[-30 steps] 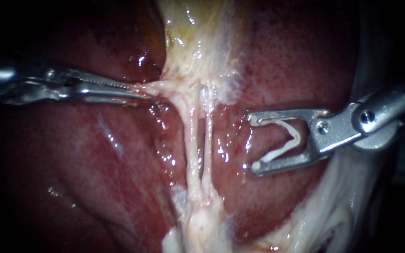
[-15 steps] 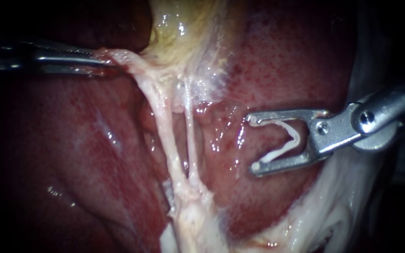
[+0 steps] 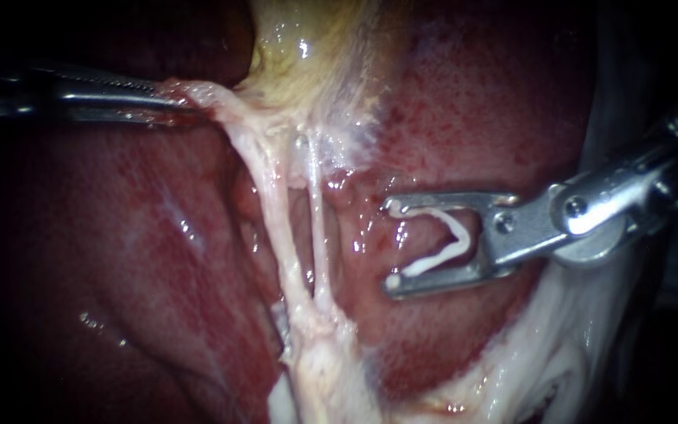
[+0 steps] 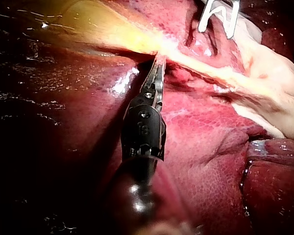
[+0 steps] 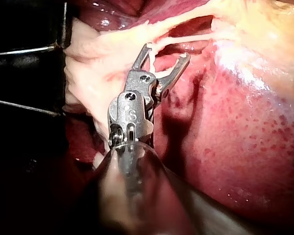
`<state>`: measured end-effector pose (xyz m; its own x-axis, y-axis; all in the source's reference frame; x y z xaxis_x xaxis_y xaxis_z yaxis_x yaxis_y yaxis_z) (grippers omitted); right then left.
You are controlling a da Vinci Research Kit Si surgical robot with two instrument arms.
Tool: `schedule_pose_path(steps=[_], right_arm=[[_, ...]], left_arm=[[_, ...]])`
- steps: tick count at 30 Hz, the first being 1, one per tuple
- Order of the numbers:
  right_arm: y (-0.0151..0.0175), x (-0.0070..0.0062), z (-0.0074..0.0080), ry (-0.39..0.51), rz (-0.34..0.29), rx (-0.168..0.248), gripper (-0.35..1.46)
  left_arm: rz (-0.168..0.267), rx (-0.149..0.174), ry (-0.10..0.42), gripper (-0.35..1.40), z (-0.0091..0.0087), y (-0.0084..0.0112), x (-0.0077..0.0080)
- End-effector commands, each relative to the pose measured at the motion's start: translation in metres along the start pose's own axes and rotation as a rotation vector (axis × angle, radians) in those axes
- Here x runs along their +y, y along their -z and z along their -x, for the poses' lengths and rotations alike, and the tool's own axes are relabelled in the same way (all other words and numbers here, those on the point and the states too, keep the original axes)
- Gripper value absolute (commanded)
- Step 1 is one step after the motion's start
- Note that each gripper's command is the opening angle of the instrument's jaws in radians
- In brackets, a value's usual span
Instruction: Clipping first clip left tube
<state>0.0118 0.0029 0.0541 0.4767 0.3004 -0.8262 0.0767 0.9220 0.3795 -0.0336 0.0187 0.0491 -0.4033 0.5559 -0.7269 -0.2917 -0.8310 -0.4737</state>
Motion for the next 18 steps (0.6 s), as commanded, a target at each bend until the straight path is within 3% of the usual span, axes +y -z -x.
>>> schedule_pose_path(steps=[1, 5, 18], right_arm=[[-0.0005, 0.0000, 0.0000, -0.016, -0.009, 0.002, 0.48], [-0.0024, -0.0002, -0.0001, -0.059, -0.050, 0.020, 0.48], [-0.0064, -0.0008, 0.0005, -0.110, -0.079, 0.041, 0.48]], left_arm=[[0.000, 0.000, 0.000, -0.35, 0.0000, 0.0000, 0.0000], [-0.001, 0.000, 0.000, -0.35, 0.0000, -0.0001, 0.0000], [-0.002, 0.000, 0.000, -0.35, -0.0001, -0.0004, 0.0000]])
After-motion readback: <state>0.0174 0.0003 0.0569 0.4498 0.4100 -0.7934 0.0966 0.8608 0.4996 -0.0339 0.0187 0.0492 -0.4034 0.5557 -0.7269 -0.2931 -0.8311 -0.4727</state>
